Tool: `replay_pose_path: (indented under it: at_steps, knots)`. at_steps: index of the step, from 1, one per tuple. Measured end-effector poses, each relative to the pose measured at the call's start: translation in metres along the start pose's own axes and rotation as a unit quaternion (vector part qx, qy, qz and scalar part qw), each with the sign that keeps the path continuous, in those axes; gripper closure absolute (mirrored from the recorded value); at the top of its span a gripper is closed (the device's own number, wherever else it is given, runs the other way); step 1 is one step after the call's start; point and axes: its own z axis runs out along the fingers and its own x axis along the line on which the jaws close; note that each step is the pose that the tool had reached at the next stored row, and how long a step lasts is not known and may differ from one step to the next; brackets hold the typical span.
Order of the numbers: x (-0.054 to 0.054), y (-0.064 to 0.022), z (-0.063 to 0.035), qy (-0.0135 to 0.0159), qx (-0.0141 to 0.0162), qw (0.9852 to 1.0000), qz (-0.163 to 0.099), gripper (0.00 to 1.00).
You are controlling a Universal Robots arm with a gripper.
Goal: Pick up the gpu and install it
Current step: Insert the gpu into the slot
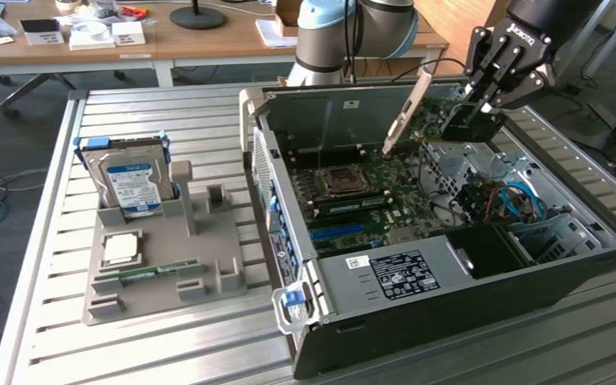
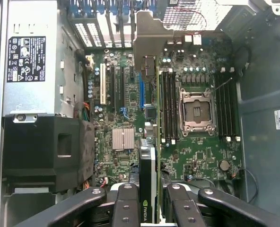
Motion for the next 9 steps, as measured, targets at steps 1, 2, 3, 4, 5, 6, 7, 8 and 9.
replay_pose_path:
  at_steps: [1,2,3,4,5,6,7,8,9]
  knots:
    - [0.0,0.0,0.0,0.0004,-0.0001,1.0,-0.002,0.73]
    - [0.0,0.0,0.0,0.0009,-0.0001,1.0,-0.005,0.73]
    - [0.0,0.0,0.0,0.0014,-0.0002,1.0,-0.008,0.73]
    - [0.0,0.0,0.0,0.0021,-0.0003,0.9999,-0.012,0.73]
    - [0.0,0.0,0.0,0.0029,-0.0004,0.9999,-0.015,0.73]
    - [0.0,0.0,0.0,0.0037,-0.0005,0.9998,-0.02,0.73]
    - [0.0,0.0,0.0,0.0045,-0.0006,0.9997,-0.024,0.73]
    - [0.0,0.0,0.0,0.0053,-0.0007,0.9996,-0.029,0.73]
    - [0.0,0.0,0.0,0.0063,-0.0008,0.9994,-0.033,0.73]
